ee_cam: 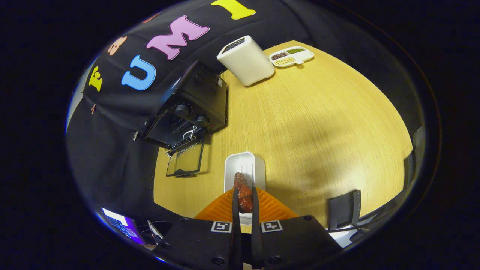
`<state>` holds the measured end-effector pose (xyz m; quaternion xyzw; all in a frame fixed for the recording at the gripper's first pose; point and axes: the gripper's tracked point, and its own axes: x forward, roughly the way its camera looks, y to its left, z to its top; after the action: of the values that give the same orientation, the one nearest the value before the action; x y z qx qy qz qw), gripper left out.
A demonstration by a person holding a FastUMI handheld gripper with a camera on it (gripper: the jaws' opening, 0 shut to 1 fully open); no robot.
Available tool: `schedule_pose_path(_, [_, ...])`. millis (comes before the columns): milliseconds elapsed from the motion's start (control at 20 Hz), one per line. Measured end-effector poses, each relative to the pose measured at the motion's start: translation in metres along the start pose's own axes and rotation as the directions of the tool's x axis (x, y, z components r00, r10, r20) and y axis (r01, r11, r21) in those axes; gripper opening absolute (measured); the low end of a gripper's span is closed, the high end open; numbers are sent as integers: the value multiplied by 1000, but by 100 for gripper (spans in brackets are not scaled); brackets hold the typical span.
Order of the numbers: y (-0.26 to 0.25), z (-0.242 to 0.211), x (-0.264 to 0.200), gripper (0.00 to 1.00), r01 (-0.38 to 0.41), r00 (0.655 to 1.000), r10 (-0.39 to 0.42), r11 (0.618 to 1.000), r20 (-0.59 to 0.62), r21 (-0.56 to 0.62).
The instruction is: Open the toaster oven, put the food inside, and close the toaster oven door.
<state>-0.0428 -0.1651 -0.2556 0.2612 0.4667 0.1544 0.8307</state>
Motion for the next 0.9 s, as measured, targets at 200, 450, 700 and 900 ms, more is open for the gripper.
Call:
schedule_pose_path(200, [21,15,-22,14,16,998,-16,1000,58,-11])
schedule_pose_path(450, [79,5,-30,13,-10,994,10,1000,105,-3])
schedule_pose_path(700, [151,-12,-9,14,-61,985,64,998,159,-23])
schedule_pose_path(900, [205,-18,18,13,-133,969,137,991,206,-33])
